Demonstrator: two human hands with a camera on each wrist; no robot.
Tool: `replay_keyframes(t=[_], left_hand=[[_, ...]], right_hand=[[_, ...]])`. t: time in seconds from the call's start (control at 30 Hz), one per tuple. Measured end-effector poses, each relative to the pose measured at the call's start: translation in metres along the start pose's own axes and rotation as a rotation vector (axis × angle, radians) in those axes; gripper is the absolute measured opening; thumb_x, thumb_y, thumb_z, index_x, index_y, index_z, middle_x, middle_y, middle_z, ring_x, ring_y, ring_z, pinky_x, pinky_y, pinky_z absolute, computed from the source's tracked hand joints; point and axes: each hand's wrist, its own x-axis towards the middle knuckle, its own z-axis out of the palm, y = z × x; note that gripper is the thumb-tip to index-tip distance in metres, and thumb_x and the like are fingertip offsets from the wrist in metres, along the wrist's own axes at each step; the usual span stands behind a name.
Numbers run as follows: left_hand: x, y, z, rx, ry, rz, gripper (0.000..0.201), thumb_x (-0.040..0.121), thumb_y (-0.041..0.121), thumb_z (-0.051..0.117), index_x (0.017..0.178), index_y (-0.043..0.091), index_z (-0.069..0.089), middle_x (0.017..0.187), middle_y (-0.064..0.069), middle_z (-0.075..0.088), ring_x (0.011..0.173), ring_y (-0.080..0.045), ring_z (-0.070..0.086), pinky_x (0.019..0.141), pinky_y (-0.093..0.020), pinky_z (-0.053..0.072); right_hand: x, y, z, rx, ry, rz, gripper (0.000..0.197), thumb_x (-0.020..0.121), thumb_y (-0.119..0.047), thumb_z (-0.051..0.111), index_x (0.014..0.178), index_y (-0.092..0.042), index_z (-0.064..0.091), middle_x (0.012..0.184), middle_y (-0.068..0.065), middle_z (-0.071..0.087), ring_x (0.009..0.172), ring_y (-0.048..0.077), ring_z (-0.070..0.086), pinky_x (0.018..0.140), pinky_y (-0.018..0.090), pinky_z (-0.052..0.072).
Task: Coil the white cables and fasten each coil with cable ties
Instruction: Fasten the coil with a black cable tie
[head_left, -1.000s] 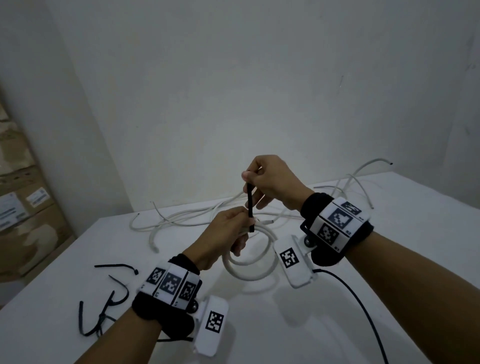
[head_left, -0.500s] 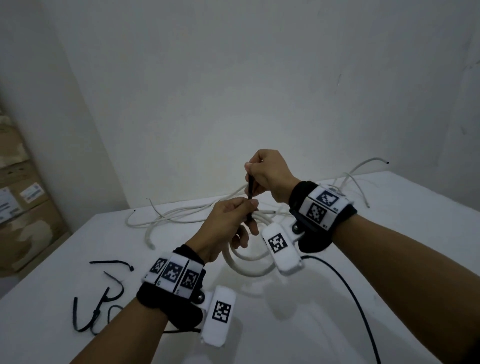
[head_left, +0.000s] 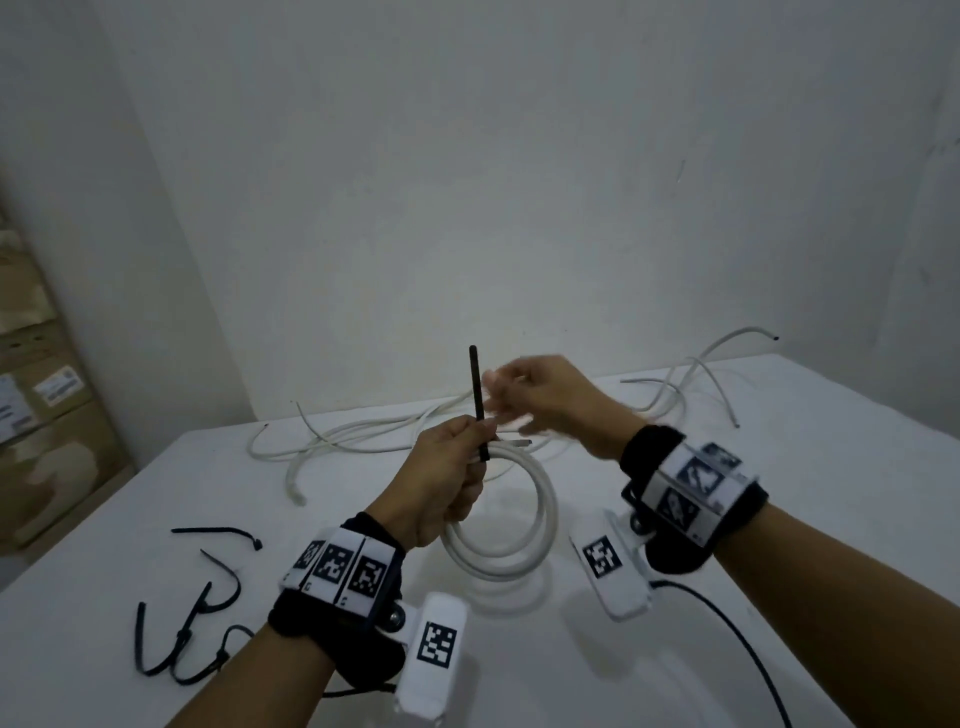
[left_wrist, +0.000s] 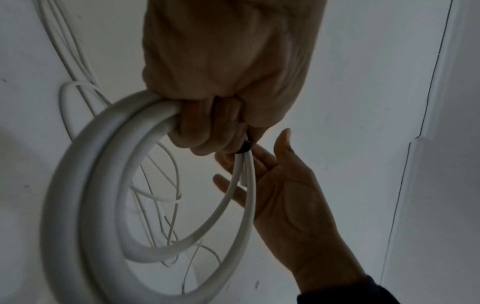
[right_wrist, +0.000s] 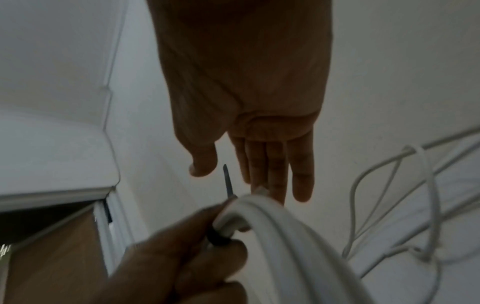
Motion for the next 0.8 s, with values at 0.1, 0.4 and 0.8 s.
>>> replay_keyframes(t=[0.1, 0.4, 0.8], left_hand=[[0.002, 0.004, -0.004, 0.026, 0.020, 0.024, 0.030, 0.098, 0.032, 0.047, 0.072, 0.018, 0.048, 0.047, 0.004, 0.029, 0.037, -0.009, 0.018, 0.039, -0.016, 0.015], [0.007, 0.001, -0.009, 0.042, 0.159, -0.004, 0.027, 0.097, 0.026, 0.051, 0.073, 0.014, 0.048, 0.046, 0.001, 0.037, 0.035, -0.010, 0.025, 0.039, -0.016, 0.017], [0.011, -0.037, -0.026, 0.506, 0.081, -0.165, 0.039, 0.072, -0.003, 0.076, 0.102, 0.005, 0.053, 0.088, -0.021, 0.068, 0.066, -0.025, 0.067, 0.056, -0.032, 0.057]], right_hand=[[-0.011, 0.007, 0.010, -0.233, -0.093, -0.042, 0.028, 0.090, -0.038, 0.060, 0.087, -0.011, 0.068, 0.084, 0.012, 0.073, 0.071, 0.019, 0.070, 0.058, 0.027, 0.055], [-0.030, 0.014, 0.046, -0.634, -0.010, -0.132, 0.034, 0.104, -0.020, 0.031, 0.107, 0.001, 0.057, 0.099, 0.020, 0.060, 0.086, 0.033, 0.055, 0.066, 0.034, 0.035], [-0.013, 0.061, 0.040, -0.314, -0.062, 0.320, 0.039, 0.099, -0.028, 0.045, 0.101, 0.009, 0.060, 0.078, 0.015, 0.060, 0.047, 0.018, 0.058, 0.045, 0.027, 0.050]])
